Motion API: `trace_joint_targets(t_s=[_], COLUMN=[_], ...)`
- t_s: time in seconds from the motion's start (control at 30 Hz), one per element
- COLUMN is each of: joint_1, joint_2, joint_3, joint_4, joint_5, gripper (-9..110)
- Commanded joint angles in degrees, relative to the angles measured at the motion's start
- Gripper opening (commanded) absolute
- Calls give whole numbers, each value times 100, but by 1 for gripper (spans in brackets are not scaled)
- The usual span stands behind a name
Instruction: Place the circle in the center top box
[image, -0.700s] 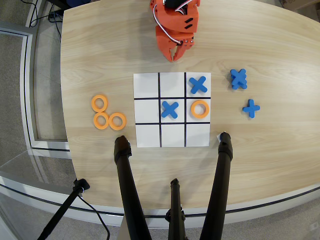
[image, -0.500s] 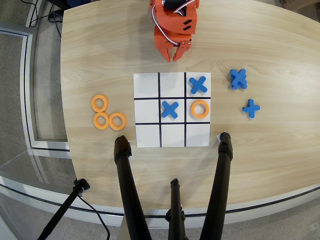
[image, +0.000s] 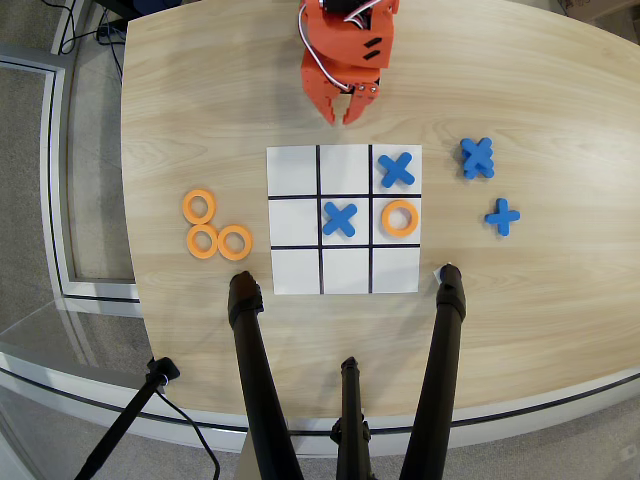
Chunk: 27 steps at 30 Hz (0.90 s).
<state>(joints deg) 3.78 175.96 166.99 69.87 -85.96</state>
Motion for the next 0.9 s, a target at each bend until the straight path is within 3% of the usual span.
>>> trace_joint_targets(t_s=[0.0, 0.87], joint_1=[246, 1661], joint_2=[-712, -6003], joint_3=[-765, -4860], joint_4=[-167, -1547], joint_5=[44, 264], gripper=[4, 9])
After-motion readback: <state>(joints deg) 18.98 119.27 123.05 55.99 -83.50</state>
